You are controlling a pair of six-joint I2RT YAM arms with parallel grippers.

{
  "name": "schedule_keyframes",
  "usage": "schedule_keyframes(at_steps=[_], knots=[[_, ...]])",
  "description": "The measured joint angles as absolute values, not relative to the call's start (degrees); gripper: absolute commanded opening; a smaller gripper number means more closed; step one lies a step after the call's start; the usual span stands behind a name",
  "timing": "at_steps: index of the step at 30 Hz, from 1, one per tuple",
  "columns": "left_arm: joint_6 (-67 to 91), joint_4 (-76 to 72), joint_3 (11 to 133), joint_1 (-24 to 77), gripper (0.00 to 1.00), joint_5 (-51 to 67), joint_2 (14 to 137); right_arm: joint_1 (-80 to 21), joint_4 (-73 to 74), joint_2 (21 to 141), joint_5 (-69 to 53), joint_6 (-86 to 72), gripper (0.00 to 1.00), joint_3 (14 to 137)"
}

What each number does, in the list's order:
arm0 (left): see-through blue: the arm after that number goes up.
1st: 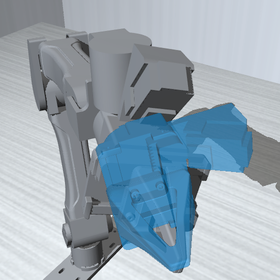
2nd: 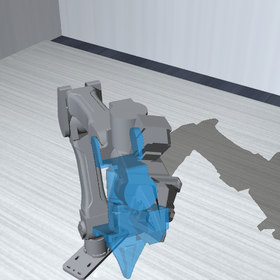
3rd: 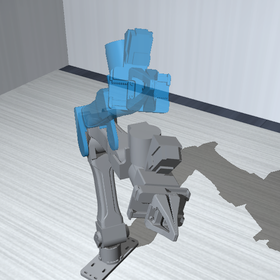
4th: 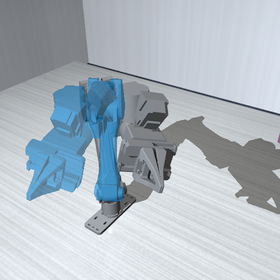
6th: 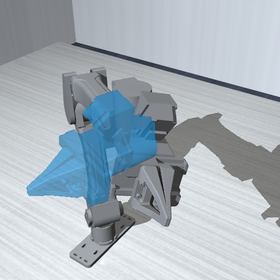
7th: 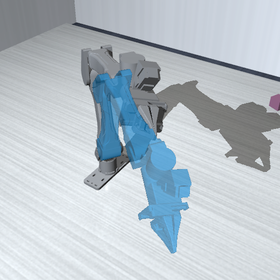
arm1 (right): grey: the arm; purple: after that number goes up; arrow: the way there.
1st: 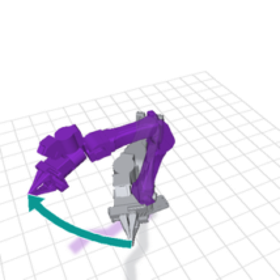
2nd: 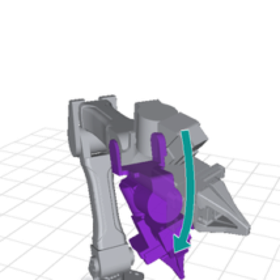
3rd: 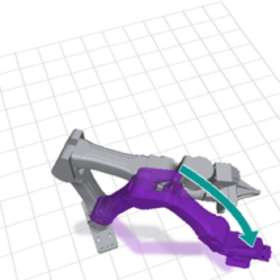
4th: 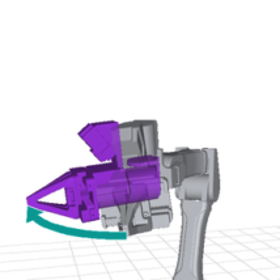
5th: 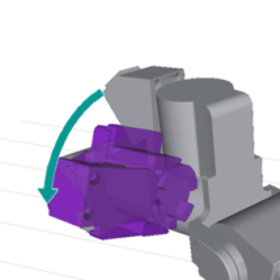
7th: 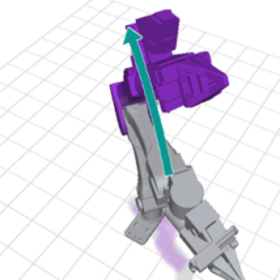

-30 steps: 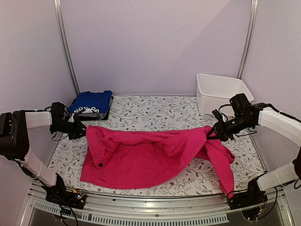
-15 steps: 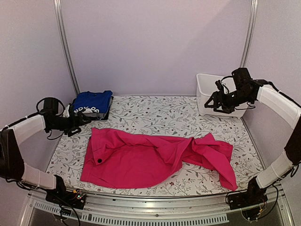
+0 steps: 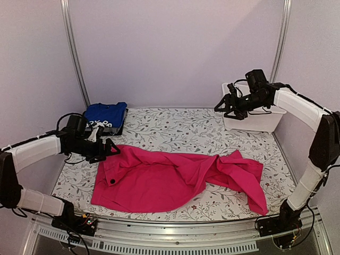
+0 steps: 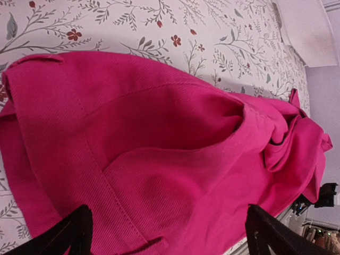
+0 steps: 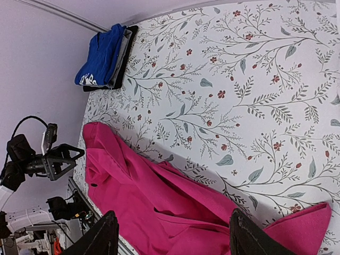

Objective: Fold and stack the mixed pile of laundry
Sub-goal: Smooth out the crumpled trousers at the center of the board.

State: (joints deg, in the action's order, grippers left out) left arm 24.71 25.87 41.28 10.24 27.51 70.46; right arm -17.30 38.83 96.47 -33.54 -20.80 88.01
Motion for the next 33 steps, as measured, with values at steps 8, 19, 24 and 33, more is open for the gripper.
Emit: schedule_keyframes(at_steps=[8, 19, 24, 33], knots=[[24.49, 26.72, 41.6, 14.61, 1.0, 25.74, 77.76, -18.02, 38.94, 108.47, -33.34, -23.27, 0.69, 106.37], [30.41, 26.2, 38.41, 15.14, 1.0, 25.08, 78.35, -12.58, 39.03, 114.69, -33.78, -25.06, 0.71, 111.5], [35.77, 24.01, 34.89, 15.11, 0.86, 25.52, 75.79, -11.75, 38.0, 104.62, -33.67, -25.19, 0.72, 104.09], [40.12, 18.39, 41.67, 15.11, 0.09, 29.34, 80.09, -12.73, 33.5, 92.25, -34.83, -23.94, 0.71, 83.02]])
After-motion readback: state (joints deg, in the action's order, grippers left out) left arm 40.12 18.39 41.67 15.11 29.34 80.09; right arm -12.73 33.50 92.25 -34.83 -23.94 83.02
